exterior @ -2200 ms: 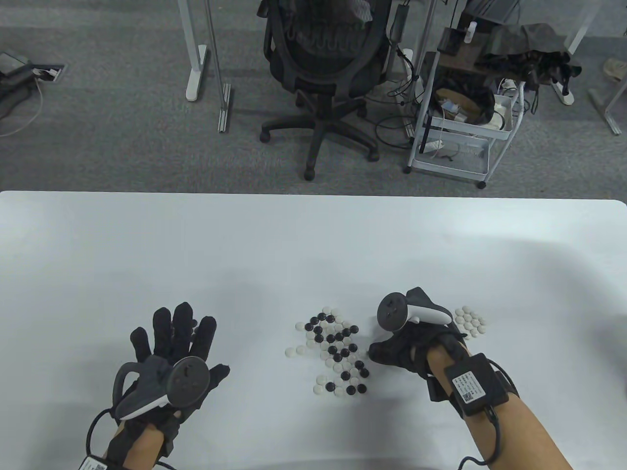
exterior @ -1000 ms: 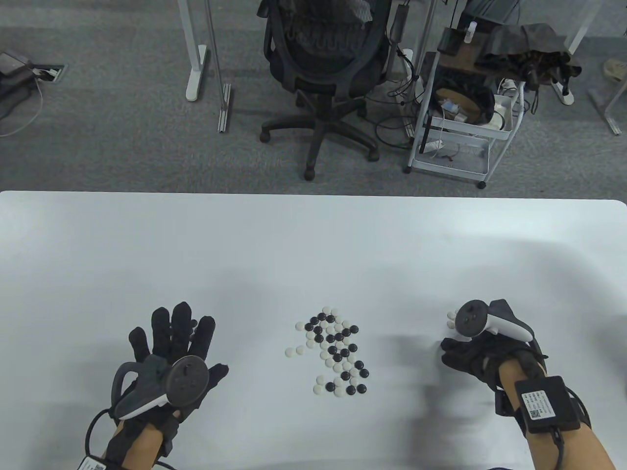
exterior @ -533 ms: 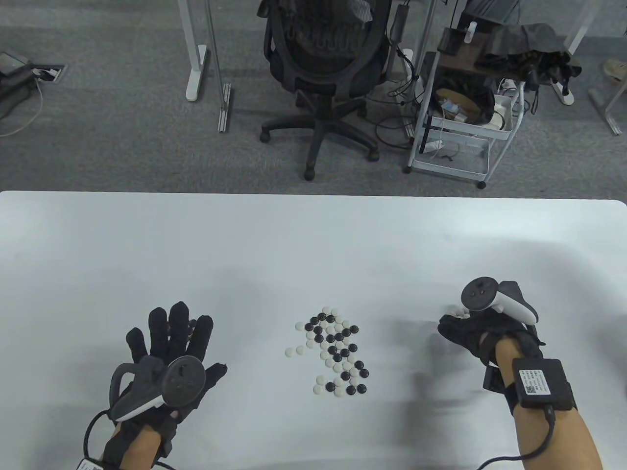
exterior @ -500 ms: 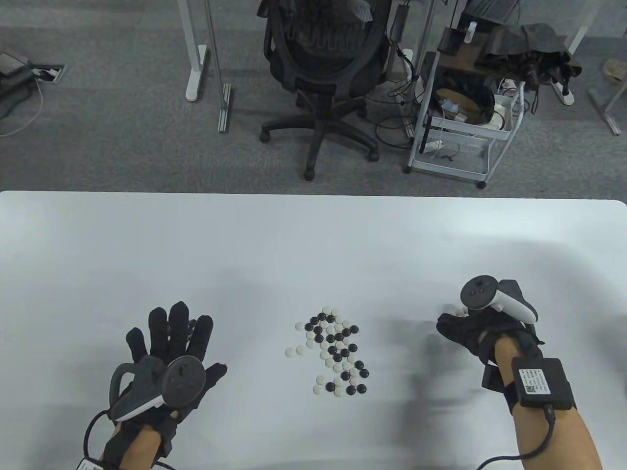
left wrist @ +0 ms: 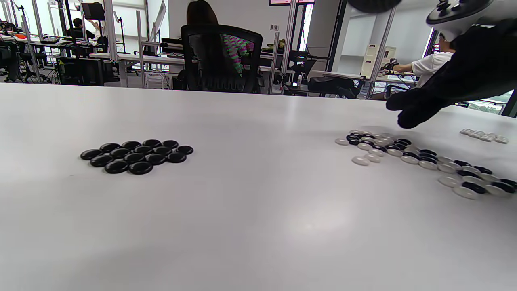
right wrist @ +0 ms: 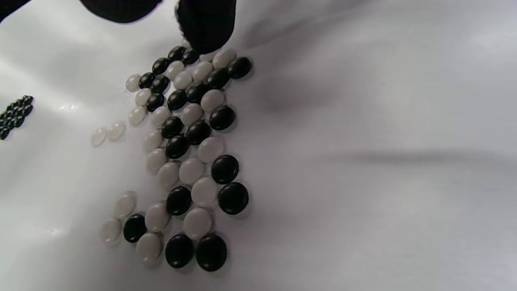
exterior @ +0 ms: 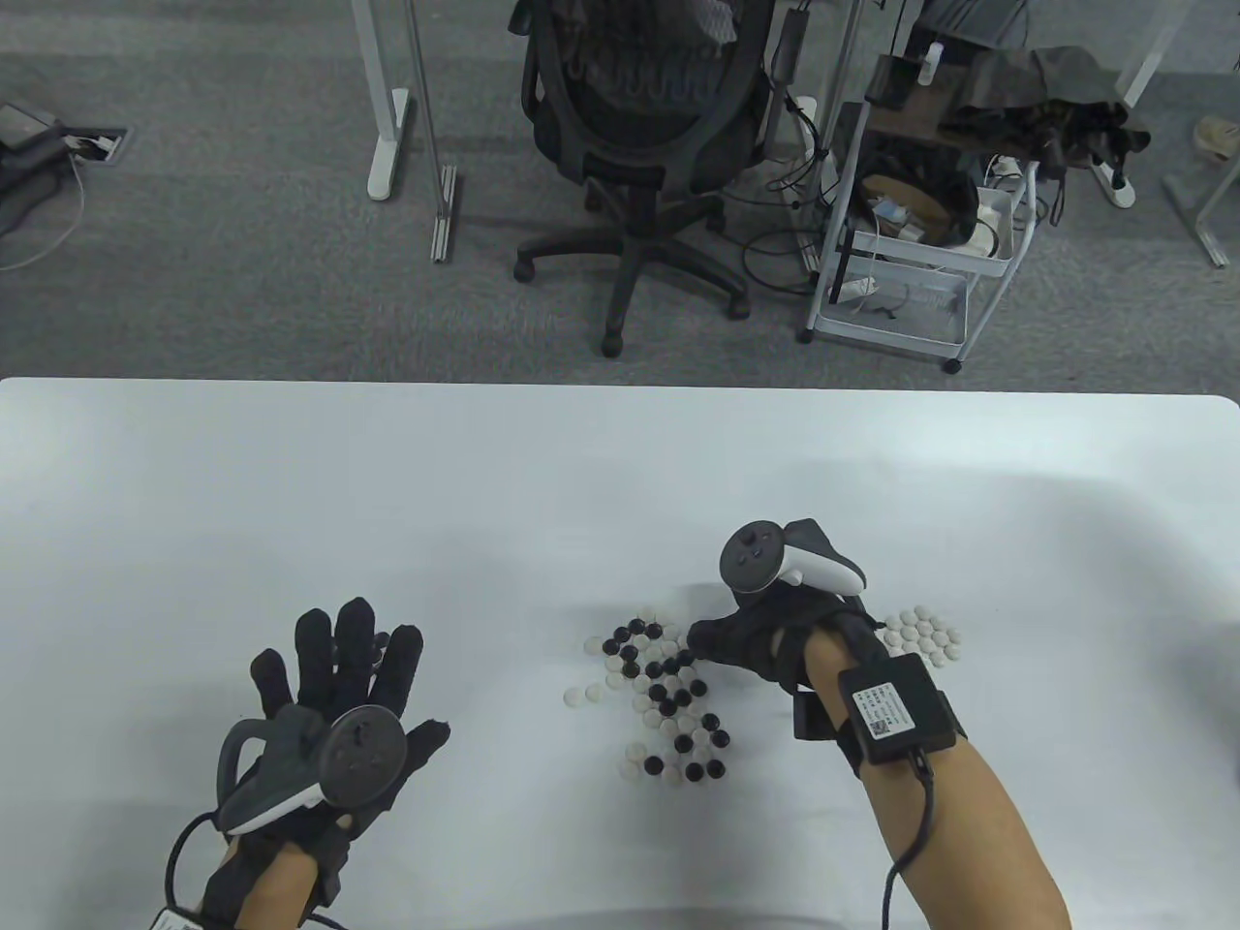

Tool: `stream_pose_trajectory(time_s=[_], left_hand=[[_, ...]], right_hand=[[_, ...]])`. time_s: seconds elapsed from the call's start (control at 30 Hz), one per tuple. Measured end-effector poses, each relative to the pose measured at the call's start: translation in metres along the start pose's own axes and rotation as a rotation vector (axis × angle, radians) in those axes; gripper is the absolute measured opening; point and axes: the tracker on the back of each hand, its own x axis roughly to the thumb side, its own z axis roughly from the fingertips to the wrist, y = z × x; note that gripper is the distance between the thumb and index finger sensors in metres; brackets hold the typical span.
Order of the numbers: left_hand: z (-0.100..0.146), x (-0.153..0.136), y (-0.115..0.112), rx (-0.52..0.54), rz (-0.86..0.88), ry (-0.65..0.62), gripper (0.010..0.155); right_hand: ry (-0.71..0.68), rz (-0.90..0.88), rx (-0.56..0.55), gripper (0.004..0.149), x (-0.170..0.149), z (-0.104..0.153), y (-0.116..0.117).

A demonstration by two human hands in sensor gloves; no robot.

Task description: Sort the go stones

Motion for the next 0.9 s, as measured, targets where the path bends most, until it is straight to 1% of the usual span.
stream_pose_trajectory(time_s=[0.03,0.2,0.27,0.4,0.5,0.63,0.7,0.9], left_hand=[[0.0,0.0,0.0,0.002,0.001,-0.002,0.078],[0.001,-0.001,0.001,0.008,0.007,-0.008,0.078],[0.001,-0.001,0.0,0.002,0.013,-0.012,0.078],[0.001,-0.001,0.0,0.001,0.011,-0.011,0.078],[0.001,-0.001,0.0,-0.002,0.012,-0.007,0.078],[0.001,-0.002,0.001,-0.001,0.014,-0.006,0.078],[0.001,-0.002,0.0,-0.004,0.011,-0.006,0.078],[0.0,-0.001,0.001,-0.01,0.004,-0.01,0.078]], right_hand=[[0.004,0.004,0.008,0.061,0.002,-0.005,0.002],[0.035,0.02,0.036,0.06,0.0,-0.017,0.009],[0.041,0.007,0.012,0.06,-0.003,-0.018,0.006],[0.097,-0.007,-0.007,0.061,-0.016,-0.015,-0.002],[0.151,-0.037,-0.015,0.06,-0.04,-0.005,-0.009],[0.189,-0.015,-0.006,0.058,-0.067,0.015,-0.007],[0.21,0.01,0.001,0.057,-0.082,0.03,-0.002],[0.255,0.053,-0.007,0.056,-0.129,0.074,0.022]])
